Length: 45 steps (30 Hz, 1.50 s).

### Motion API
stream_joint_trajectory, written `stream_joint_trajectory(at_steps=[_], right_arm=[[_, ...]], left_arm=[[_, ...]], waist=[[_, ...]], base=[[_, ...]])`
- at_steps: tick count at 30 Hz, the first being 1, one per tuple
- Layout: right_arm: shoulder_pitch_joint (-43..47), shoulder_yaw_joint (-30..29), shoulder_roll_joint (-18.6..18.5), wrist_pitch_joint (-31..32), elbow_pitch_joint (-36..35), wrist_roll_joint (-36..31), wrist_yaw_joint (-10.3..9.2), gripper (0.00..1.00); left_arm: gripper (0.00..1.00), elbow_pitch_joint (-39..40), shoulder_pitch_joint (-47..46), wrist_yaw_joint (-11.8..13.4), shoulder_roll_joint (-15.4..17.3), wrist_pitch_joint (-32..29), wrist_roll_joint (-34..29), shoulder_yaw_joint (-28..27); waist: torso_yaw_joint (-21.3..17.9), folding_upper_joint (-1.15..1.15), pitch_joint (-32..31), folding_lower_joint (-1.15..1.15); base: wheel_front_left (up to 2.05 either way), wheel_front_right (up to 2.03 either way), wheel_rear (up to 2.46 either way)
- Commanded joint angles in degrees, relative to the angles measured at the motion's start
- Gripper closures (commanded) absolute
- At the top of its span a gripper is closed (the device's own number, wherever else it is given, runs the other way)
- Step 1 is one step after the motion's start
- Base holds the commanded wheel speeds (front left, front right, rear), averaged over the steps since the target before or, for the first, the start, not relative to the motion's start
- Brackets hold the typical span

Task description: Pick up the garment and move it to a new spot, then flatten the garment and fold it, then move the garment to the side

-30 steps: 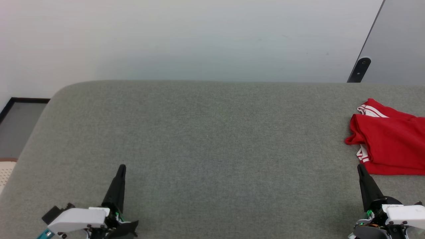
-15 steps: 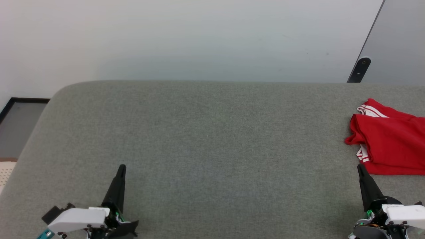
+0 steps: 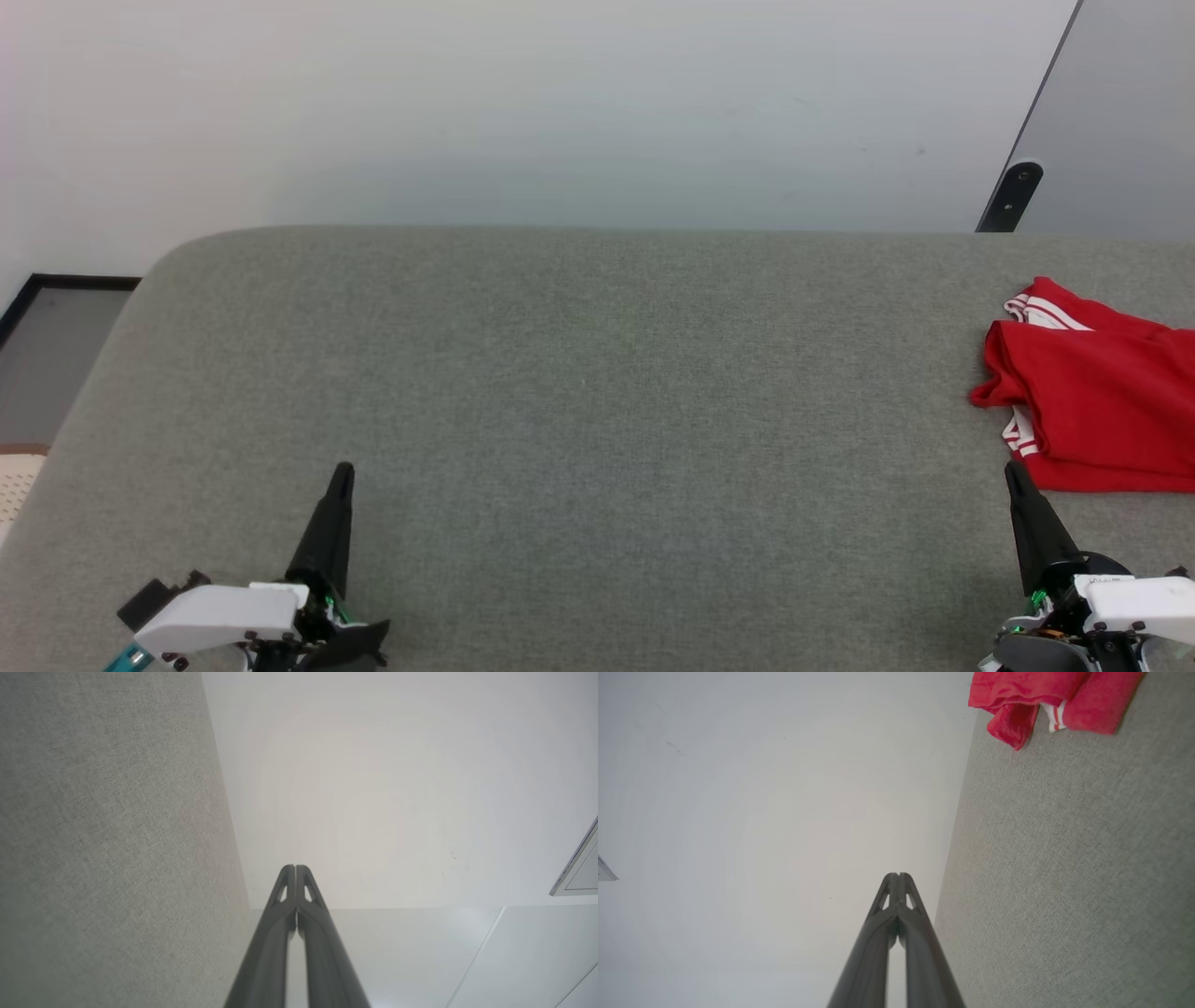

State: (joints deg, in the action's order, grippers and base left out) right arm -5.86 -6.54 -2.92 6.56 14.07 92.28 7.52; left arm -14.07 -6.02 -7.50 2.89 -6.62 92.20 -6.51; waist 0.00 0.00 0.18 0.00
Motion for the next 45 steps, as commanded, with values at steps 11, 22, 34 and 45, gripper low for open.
stream_joint_trajectory(at_steps=[11, 22, 34, 45], right_arm=[[-0.72, -0.04, 0.12, 0.14, -0.21, 0.27, -0.06, 1.0], [-0.72, -0.04, 0.12, 0.14, -0.21, 0.27, -0.06, 1.0], [-0.72, -0.04, 0.12, 0.13, -0.21, 0.27, -0.06, 1.0], [-0.72, -0.04, 0.12, 0.13, -0.21, 0.27, -0.06, 1.0]], left_arm=[[1.0, 0.07, -0.49, 0.02, -0.08, -0.03, 0.41, -0.12], [1.0, 0.07, -0.49, 0.02, -0.08, -0.03, 0.41, -0.12], [1.0, 0.07, -0.49, 0.02, -0.08, -0.03, 0.4, -0.11], [1.0, 0.08, -0.49, 0.02, -0.08, -0.03, 0.4, -0.11]], waist=[[0.0, 0.0, 0.0, 0.0], [0.0, 0.0, 0.0, 0.0], [0.0, 0.0, 0.0, 0.0], [0.0, 0.0, 0.0, 0.0]], base=[[0.0, 0.0, 0.0], [0.0, 0.0, 0.0], [0.0, 0.0, 0.0], [0.0, 0.0, 0.0]])
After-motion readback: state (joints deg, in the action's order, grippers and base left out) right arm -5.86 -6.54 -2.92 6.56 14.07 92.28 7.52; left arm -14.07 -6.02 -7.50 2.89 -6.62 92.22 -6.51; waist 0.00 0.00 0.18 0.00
